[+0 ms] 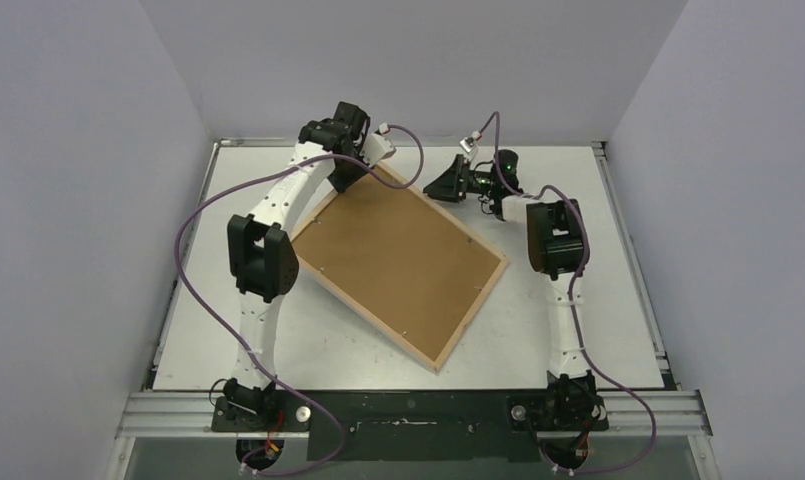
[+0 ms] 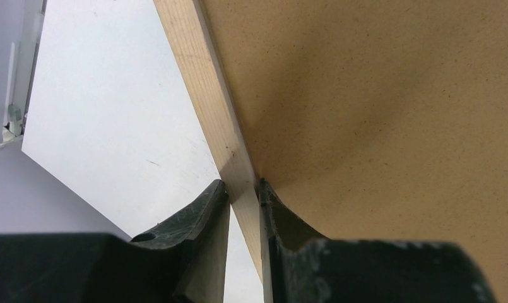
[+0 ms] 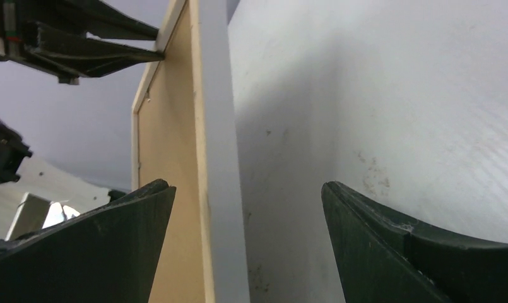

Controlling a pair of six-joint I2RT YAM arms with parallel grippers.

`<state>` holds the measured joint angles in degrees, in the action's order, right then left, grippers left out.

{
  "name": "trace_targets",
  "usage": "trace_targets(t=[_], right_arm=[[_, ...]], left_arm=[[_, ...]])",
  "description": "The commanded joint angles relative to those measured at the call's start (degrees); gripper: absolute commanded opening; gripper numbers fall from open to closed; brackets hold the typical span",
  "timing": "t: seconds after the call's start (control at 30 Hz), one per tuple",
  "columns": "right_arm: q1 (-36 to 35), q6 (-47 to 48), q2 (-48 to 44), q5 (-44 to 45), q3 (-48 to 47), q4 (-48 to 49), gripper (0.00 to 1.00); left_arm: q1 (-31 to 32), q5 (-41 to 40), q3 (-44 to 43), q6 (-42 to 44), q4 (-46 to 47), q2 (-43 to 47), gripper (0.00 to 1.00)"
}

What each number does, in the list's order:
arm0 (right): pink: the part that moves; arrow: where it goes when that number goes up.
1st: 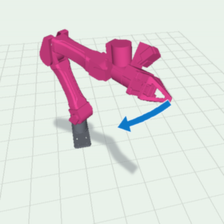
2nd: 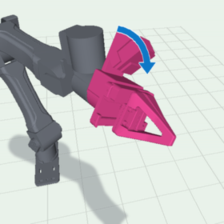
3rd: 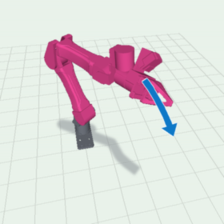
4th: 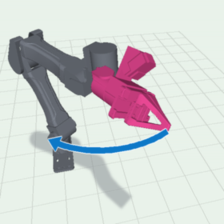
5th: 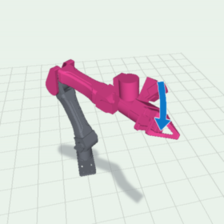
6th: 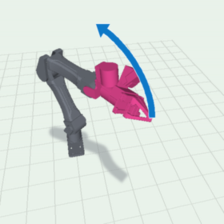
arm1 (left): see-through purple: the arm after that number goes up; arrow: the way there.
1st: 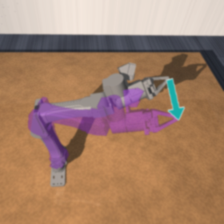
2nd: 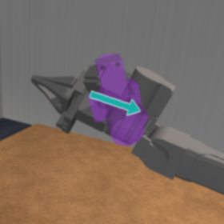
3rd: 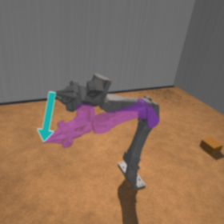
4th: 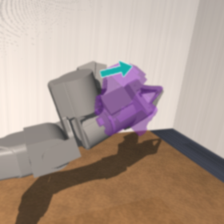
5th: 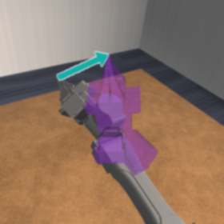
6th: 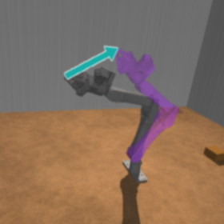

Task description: Put the photo into the frame

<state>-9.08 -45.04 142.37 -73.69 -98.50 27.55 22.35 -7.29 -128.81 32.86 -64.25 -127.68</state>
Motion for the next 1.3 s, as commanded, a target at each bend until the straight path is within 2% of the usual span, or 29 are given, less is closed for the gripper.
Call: trace_targets(t=[0.0, 0.03, 0.1, 0.23, 0.33, 0.43, 0.57, 0.63, 0.83, 0.87, 0.97, 1.03, 1.1, 1.2, 1.27], right_arm=[[-1.74, -40.03, 4.36, -6.94, 0.56, 53.74, 0.9], [-1.94, -48.4, 6.02, -7.12, -0.57, 63.32, 0.91], [-2.29, -55.8, 7.41, -7.1, -1.58, 71.21, 0.92], [-3.29, -54.04, 6.3, -8.4, 0.31, 69.1, 1.0], [-3.35, -55.13, 5.7, -8.74, 0.59, 69.89, 0.88], [-3.27, -54.35, 4.83, -9.16, 1.26, 68.78, 0.71], [-3.01, -54.61, 4.53, -9.77, 1.24, 68.19, 0.33], [-2.97, -56.35, 4.74, -9.61, 0.97, 69.61, 0.18], [-3.21, -62.52, 5.02, -8.69, -2.28, 72.82, 0.06], [-3.2, -62.99, 4.54, -8.48, -2.89, 72.56, 0.05], [-3.14, -63.31, 2.41, -8.25, -3.66, 71.18, 0.05], [-3.05, -61.26, 0.28, -8.14, -3.03, 68.54, 0.05], [-2.94, -57.14, -2.27, -7.75, -1.44, 63.28, 0.05], [-3.05, -43.66, -6.72, -6.18, 1.52, 47.31, 0.05], [-3.49, -29.56, -10.4, -4.87, 2.99, 30.69, 0.05]], left_arm=[[-0.09, -1.59, -1.38, 2.16, 2.32, 5.44, 0.0], [-0.11, -1.54, -1.27, 2.16, 2.44, 5.48, 0.0], [-0.11, -1.43, -0.78, 2.12, 2.81, 5.73, 0.0], [-0.11, -1.54, 0.59, 2.18, 3.58, 6.07, 0.0], [-0.17, -1.63, 1.01, 2.1, 3.94, 6.16, 0.0], [-0.28, -1.74, 1.4, 1.97, 4.3, 6.31, 0.0], [-0.37, -2.15, 1.59, 2.0, 4.69, 6.34, 0.0], [-0.42, -2.46, 1.42, 1.98, 4.95, 6.32, 0.0], [-0.68, -3.52, -1.81, 0.46, 3.87, 5.43, 0.0], [-0.83, -3.36, -3.43, -0.02, 2.89, 4.97, 0.03], [-1.88, -0.54, -11.06, -2.3, -2.26, 3.19, 0.22], [-2.91, 2.28, -16.01, -4.18, -6.36, 2.03, 0.39], [-3.94, 5.23, -19.09, -5.74, -9.68, 1.64, 0.48], [-5.24, 8.76, -17.64, -6.82, -11.97, 3.01, 0.52], [-5.98, 10.55, -14.06, -7.52, -11.7, 4.56, 0.52]])
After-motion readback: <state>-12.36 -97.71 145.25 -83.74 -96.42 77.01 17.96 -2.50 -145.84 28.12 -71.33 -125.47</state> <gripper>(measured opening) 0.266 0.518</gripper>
